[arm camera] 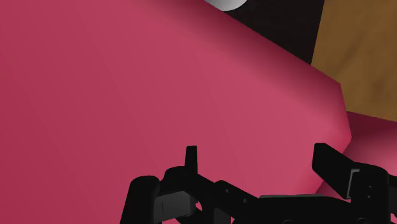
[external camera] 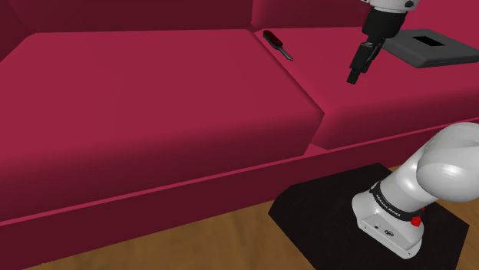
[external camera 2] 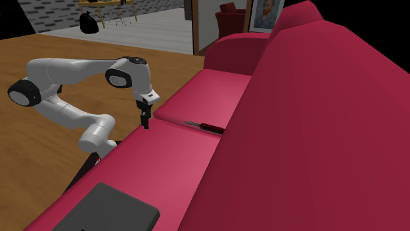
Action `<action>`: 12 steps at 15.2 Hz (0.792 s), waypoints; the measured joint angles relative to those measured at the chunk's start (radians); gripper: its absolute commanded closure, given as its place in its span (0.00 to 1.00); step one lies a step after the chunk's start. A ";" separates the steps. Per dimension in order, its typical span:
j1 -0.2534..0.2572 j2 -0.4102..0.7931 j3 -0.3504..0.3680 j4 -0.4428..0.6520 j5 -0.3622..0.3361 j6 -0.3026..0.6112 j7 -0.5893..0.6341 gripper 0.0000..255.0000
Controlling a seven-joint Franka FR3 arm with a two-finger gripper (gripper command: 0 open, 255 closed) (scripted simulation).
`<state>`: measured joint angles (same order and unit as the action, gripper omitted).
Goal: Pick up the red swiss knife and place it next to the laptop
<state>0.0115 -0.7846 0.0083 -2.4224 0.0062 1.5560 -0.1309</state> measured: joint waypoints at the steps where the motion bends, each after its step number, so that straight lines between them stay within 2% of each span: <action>1: 0.000 0.000 0.000 0.000 0.000 0.000 0.000 0.00; 6: -0.013 0.159 0.017 0.109 0.009 0.060 0.053 0.00; 12: -0.030 0.392 0.042 0.298 0.013 0.118 0.140 0.00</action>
<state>-0.0184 -0.3922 0.0503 -2.1241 0.0194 1.6736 0.0087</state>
